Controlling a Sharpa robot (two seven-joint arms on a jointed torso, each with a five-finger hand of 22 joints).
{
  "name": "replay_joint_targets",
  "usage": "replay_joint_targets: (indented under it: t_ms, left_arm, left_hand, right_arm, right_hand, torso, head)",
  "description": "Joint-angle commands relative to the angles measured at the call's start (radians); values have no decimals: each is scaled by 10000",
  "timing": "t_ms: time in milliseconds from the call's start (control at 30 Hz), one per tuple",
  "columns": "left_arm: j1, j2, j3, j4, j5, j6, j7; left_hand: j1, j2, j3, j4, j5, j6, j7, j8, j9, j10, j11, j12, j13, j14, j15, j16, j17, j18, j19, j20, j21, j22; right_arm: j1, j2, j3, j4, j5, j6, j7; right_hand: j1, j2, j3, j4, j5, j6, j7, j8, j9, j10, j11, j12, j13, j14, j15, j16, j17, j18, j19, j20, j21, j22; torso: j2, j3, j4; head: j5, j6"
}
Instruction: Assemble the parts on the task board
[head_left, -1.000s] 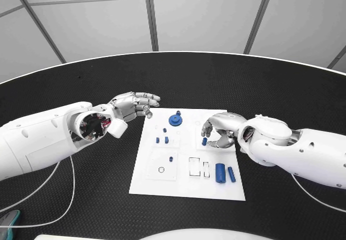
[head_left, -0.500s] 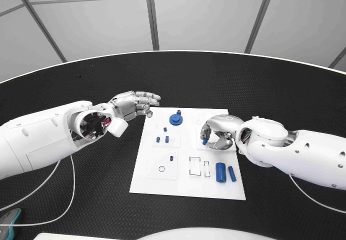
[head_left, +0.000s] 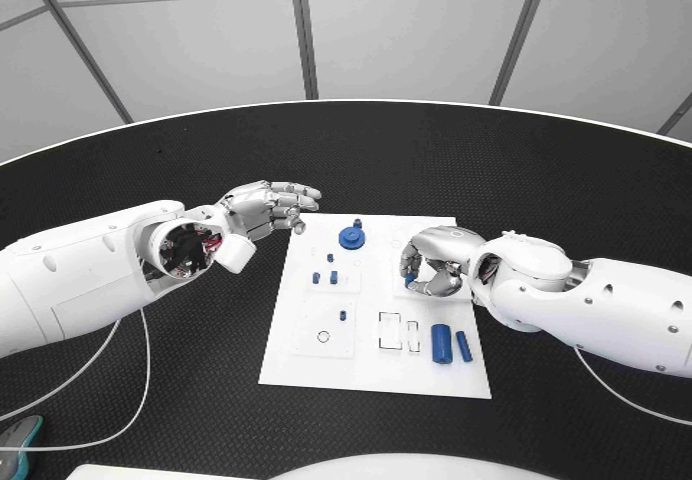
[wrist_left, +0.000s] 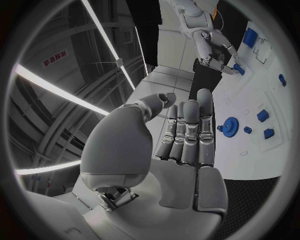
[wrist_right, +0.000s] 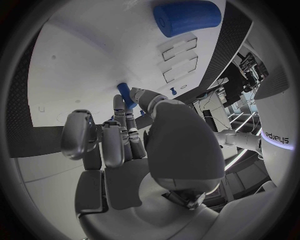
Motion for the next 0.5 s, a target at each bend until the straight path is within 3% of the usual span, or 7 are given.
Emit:
replay_joint_targets:
  t_ms: [33,267,500]
  left_arm:
    - [0,-2,0,0,0,0,-2]
    - [0,-9,0,-7,0,0,-4]
    - [0,28,0,-93,0,20,-6]
  left_hand:
    - [9,86,-54,24,-24,44,25,-42,9,15,42,-37,-14,-40,7,-64,-11,94,-59,5,-65,-14]
    - [9,86,-54,24,-24,44,25,-42,9,15,42,-37,-14,-40,7,-64,-11,94,-59,5,-65,-14]
    - [37,112,-105,17,-21,58,19,-58,9,26,38,-44,-26,-54,4,-67,-25,96,-62,7,-86,-32]
  right_arm:
    - [-4,5,0,8,0,-155,-30]
    - [-7,-175,3,270,0,-511,-86]
    - [3,-652,36,1011,0,-797,-153]
  right_hand:
    - [41,183,106,-24,-115,146,-41,114,110,148,-45,33,49,507,-95,52,30,-102,392,-106,83,1109]
    - [99,286,187,-112,-143,209,-52,189,186,234,-71,14,100,515,-119,74,61,-124,413,-134,205,1176]
    - [90,283,193,-145,-136,249,-57,234,231,278,-77,6,125,521,-125,88,81,-145,433,-144,314,1229]
  torso:
    - [-8,0,-1]
    - [-17,-4,-13]
    - [-45,-9,-31]
  head:
    - [-5,-4]
    - [-14,-13]
    - [-19,13]
